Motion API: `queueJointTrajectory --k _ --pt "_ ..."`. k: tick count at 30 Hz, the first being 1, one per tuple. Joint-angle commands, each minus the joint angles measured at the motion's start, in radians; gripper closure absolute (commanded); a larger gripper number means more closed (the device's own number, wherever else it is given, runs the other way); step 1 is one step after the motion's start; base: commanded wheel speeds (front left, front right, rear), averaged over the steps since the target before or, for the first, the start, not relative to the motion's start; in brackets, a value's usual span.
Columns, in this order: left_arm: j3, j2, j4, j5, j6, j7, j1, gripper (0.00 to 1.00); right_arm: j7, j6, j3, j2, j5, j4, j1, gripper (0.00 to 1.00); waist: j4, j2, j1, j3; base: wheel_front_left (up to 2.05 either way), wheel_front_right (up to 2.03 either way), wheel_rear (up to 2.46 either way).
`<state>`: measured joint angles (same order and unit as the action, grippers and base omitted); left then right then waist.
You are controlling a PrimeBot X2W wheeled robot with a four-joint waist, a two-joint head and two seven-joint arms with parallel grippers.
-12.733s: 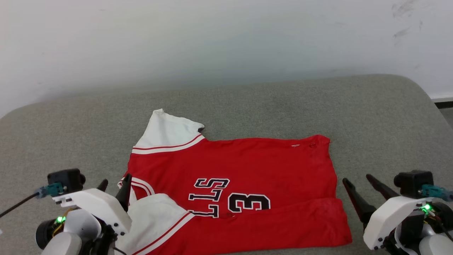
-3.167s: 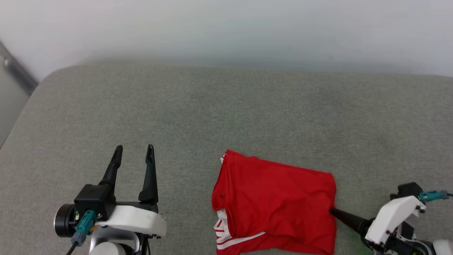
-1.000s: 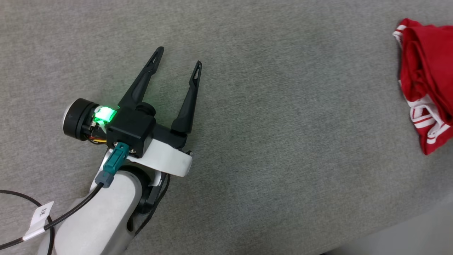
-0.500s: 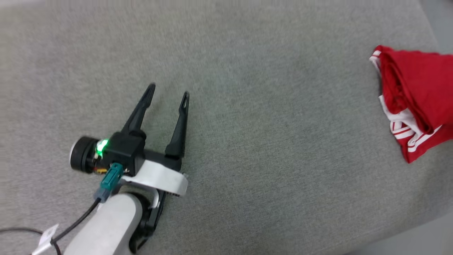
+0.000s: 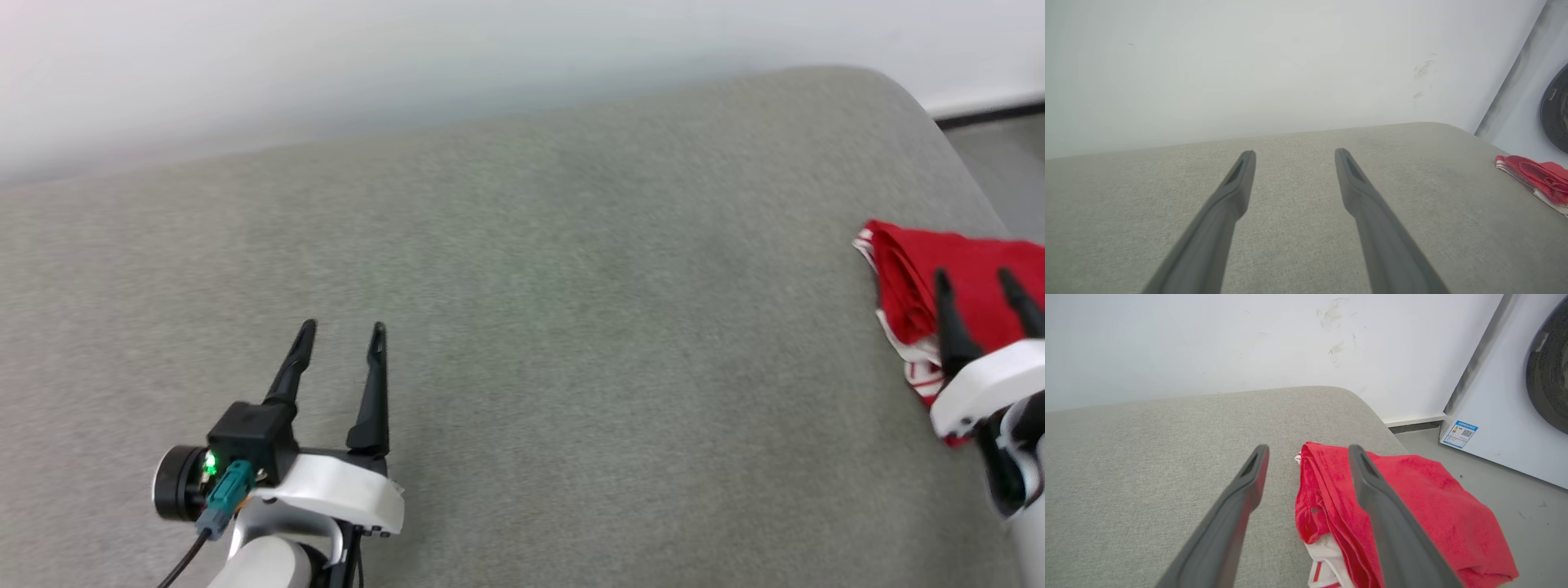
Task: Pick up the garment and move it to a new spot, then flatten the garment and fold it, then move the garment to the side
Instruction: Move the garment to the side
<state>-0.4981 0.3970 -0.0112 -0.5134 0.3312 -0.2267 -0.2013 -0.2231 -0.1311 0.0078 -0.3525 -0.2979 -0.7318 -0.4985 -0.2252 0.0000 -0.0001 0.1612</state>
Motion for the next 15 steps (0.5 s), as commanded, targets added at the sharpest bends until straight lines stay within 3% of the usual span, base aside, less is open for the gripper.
queueJointTrajectory --k 1,7,15 --pt "0.011 0.001 0.003 -0.007 0.005 -0.008 0.02 0.0 0.014 0.001 0.001 0.014 0.004 0.047 0.044 0.0 0.059 0.0 0.0001 -0.053 0.0 0.0 0.0" --pt "0.045 0.015 0.014 -0.027 0.014 -0.02 0.065 0.0 0.086 0.001 0.008 0.094 0.014 0.308 0.209 0.0 0.138 0.0 0.0001 -0.095 0.0 0.0 0.0" --pt "0.095 0.05 0.006 -0.042 -0.012 -0.033 0.12 0.0 0.183 0.001 -0.025 0.188 0.069 0.603 0.381 0.0 0.21 0.0 0.0001 -0.15 0.0 0.0 0.0"
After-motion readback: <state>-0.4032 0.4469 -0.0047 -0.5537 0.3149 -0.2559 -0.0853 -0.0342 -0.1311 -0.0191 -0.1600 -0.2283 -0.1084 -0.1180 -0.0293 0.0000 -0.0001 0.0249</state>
